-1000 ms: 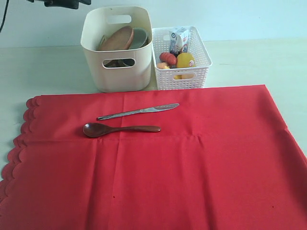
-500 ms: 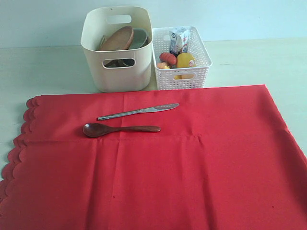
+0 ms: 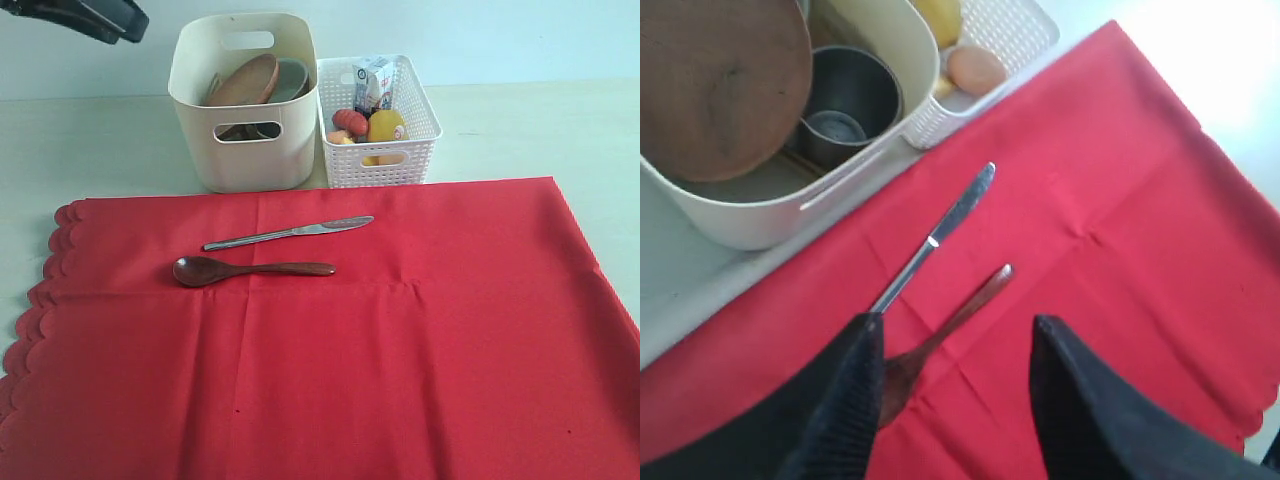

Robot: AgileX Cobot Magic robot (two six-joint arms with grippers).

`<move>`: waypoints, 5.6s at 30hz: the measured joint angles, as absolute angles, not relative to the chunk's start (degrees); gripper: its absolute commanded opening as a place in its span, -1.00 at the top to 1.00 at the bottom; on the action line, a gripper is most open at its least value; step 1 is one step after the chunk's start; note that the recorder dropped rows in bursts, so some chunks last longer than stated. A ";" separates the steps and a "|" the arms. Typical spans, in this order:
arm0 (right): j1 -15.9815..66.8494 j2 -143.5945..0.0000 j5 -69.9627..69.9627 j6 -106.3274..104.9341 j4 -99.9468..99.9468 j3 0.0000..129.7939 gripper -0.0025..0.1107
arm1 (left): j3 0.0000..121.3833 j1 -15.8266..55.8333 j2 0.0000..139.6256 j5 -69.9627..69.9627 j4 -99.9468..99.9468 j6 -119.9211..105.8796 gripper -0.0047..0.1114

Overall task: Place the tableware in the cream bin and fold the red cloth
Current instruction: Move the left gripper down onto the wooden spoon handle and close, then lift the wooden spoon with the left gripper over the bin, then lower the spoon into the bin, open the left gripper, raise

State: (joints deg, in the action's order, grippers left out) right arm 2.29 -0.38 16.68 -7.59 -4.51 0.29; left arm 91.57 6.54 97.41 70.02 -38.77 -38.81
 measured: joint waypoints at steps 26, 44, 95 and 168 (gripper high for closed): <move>2.29 -0.38 16.68 -7.59 -4.51 0.29 0.96 | 81.58 23.41 104.57 67.15 -28.11 -63.07 0.13; 2.29 -0.38 16.68 -7.59 -4.51 0.29 0.96 | 81.49 24.97 120.04 53.57 -25.60 -75.36 0.13; 2.29 -0.38 16.68 -7.59 -4.51 0.29 0.96 | 81.49 27.67 102.99 50.13 -18.90 -64.09 0.92; 2.29 -0.38 16.68 -7.59 -4.51 0.29 0.96 | 105.04 15.93 118.36 45.99 -44.91 -52.07 0.06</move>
State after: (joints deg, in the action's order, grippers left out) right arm 2.29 -0.38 16.68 -7.59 -4.51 0.29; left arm 105.04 15.93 118.36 45.99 -44.91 -52.07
